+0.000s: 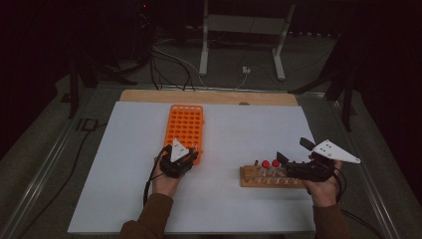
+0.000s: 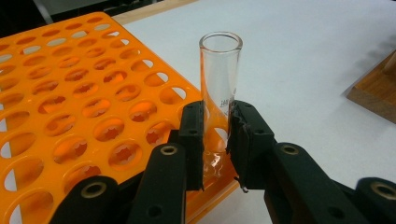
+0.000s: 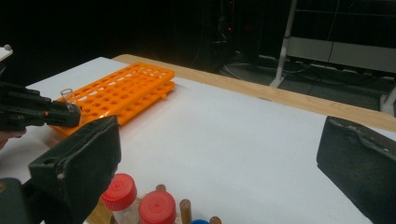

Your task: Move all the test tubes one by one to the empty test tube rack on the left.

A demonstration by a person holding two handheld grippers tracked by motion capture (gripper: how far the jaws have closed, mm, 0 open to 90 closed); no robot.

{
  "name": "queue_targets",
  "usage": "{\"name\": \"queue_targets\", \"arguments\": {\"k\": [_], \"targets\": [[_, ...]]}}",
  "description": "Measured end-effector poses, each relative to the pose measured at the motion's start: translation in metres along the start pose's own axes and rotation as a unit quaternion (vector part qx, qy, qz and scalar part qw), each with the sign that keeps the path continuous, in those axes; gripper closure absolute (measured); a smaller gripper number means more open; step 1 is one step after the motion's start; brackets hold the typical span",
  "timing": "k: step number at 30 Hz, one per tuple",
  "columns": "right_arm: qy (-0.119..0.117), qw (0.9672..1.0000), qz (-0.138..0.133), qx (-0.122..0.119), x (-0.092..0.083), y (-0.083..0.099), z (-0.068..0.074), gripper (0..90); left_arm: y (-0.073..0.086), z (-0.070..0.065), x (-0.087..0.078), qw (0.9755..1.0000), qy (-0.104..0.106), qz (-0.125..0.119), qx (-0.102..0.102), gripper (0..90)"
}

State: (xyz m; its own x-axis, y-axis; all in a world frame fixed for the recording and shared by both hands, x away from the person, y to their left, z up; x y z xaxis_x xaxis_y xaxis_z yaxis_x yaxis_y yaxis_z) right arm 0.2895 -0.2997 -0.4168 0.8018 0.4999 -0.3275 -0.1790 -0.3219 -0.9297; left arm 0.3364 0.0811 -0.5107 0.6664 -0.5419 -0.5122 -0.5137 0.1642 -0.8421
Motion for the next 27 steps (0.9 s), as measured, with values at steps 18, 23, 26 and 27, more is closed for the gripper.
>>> {"name": "queue_targets", "arguments": {"k": [18,23,26,27], "targets": [[0.018,0.9997,0.013,0.008,-0.012,0.008,-0.017,1.1,-0.011,0.004,-0.022,0.9973,0.002,-0.046,-0.058,16.4],[0.03,0.9992,0.026,0.011,-0.02,0.015,-0.025,5.5,-0.014,0.004,-0.03,0.9963,0.005,-0.053,-0.067,3.0],[0.039,0.9985,0.036,0.014,-0.025,0.019,-0.029,12.6,-0.015,0.006,-0.034,0.9961,0.005,-0.058,-0.067,1.1],[0.038,0.9984,0.038,0.015,-0.027,0.021,-0.03,14.3,-0.015,0.006,-0.034,0.9961,0.005,-0.058,-0.067,1.0]]}}
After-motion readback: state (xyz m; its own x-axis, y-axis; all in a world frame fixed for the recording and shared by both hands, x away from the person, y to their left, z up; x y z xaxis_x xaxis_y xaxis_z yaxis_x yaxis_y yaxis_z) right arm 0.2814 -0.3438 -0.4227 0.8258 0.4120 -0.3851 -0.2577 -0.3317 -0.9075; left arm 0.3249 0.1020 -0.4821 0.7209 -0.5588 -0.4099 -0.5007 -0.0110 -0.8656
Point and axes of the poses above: each handheld gripper's, and its own axes: x roughly forward along the jaws, y roughly out of its underside, z roughly to its left, the point moved 2 cm from there along x, roughly forward along the jaws, and after that the axes turned 13 degrees about -x, right-handed, at the moved point
